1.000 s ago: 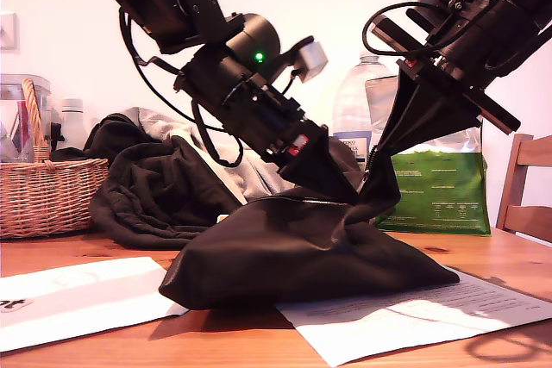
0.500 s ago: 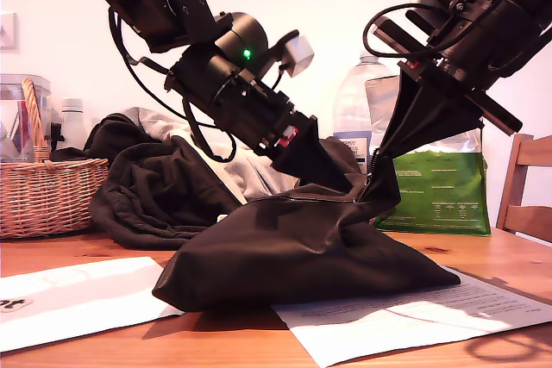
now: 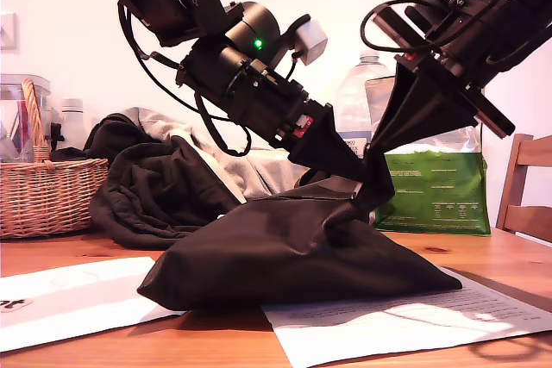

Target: Open the zipper in the zip bag in front of you

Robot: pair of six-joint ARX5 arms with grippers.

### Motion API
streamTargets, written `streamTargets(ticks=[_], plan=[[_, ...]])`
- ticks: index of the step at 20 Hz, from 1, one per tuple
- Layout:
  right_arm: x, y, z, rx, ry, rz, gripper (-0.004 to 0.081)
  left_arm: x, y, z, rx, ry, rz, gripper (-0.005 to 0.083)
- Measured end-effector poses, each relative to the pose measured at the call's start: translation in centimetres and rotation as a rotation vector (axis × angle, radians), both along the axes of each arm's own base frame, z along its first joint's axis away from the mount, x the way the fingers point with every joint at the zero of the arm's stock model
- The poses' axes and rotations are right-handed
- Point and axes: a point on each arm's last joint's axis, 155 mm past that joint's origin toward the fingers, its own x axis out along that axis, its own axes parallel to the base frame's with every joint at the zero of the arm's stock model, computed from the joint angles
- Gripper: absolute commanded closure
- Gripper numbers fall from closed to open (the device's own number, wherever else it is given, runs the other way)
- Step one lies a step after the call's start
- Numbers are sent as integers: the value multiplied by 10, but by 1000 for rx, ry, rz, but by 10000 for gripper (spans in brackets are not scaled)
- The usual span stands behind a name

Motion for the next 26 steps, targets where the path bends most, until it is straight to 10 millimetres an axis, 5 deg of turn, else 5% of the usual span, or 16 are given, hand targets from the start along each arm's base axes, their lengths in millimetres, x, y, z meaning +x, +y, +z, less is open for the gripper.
streamTargets(ticks=[15, 21, 26], plan=[[-2, 2, 2, 24, 8, 12, 782, 5, 6, -6, 38, -25, 14, 572], [-2, 2, 2, 25, 9, 13, 782, 1, 7, -8, 44, -10, 8, 518], [-2, 2, 3, 26, 8, 12, 782, -1, 6, -8, 45, -2, 2, 673]])
